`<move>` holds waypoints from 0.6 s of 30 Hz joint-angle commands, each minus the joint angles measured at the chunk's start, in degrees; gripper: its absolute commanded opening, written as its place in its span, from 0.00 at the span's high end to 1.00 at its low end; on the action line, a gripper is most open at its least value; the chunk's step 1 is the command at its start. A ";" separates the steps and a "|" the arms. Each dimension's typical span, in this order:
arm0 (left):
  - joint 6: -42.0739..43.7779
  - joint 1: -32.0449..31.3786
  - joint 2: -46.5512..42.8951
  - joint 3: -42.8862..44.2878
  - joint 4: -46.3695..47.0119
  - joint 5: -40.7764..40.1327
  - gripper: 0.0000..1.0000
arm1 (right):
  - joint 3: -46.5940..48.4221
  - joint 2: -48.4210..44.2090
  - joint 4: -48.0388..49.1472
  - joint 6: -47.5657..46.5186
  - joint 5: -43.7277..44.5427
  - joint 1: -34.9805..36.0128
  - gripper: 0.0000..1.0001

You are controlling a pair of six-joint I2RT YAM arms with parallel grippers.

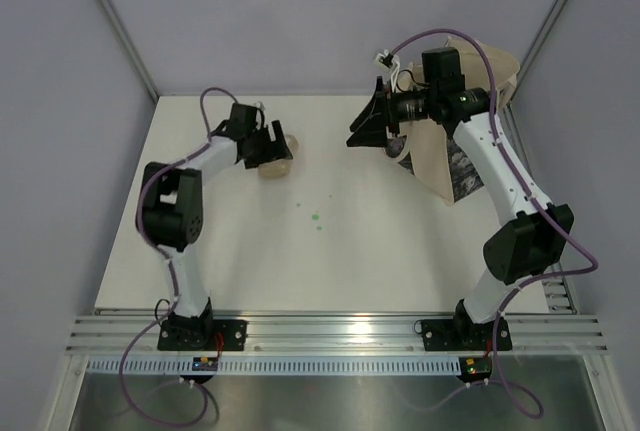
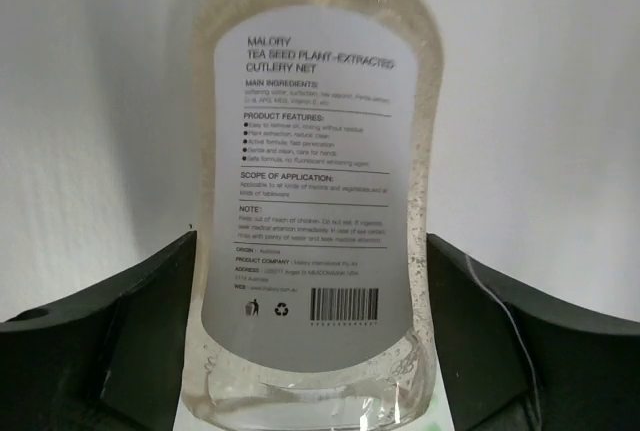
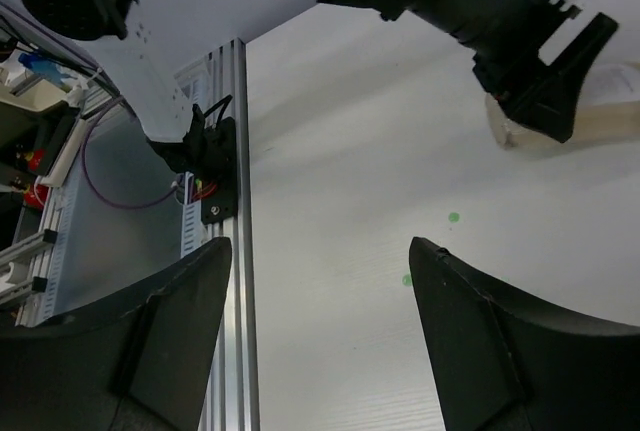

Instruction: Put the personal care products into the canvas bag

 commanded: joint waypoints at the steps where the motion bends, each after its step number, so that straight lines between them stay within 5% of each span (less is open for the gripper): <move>1: -13.37 2.37 -16.90 -13.79 31.23 21.14 1.00 | -4.74 -4.87 9.89 10.54 -2.28 -0.16 0.20; 4: -22.88 3.87 -25.26 -28.48 44.45 30.12 1.00 | -10.65 -5.40 19.14 18.06 -0.61 1.24 0.17; 6: -28.68 4.05 -29.13 -36.49 49.67 35.74 1.00 | -11.46 -4.96 16.71 14.50 -0.17 4.30 0.15; 10: -34.50 4.14 -32.83 -44.15 55.23 42.34 1.00 | -7.61 -2.68 -5.56 -22.31 2.38 9.49 0.04; 14: -23.31 3.96 -37.04 -45.92 40.50 39.82 0.99 | -3.74 1.54 -12.64 -30.25 3.52 9.51 0.03; 16: -16.69 3.53 -40.56 -44.43 28.02 35.43 0.90 | -3.02 2.24 -12.67 -28.96 5.18 9.68 0.00; 18: -8.42 2.04 -42.76 -43.11 21.95 27.96 0.54 | -5.64 1.63 -11.61 -27.72 8.77 9.86 0.00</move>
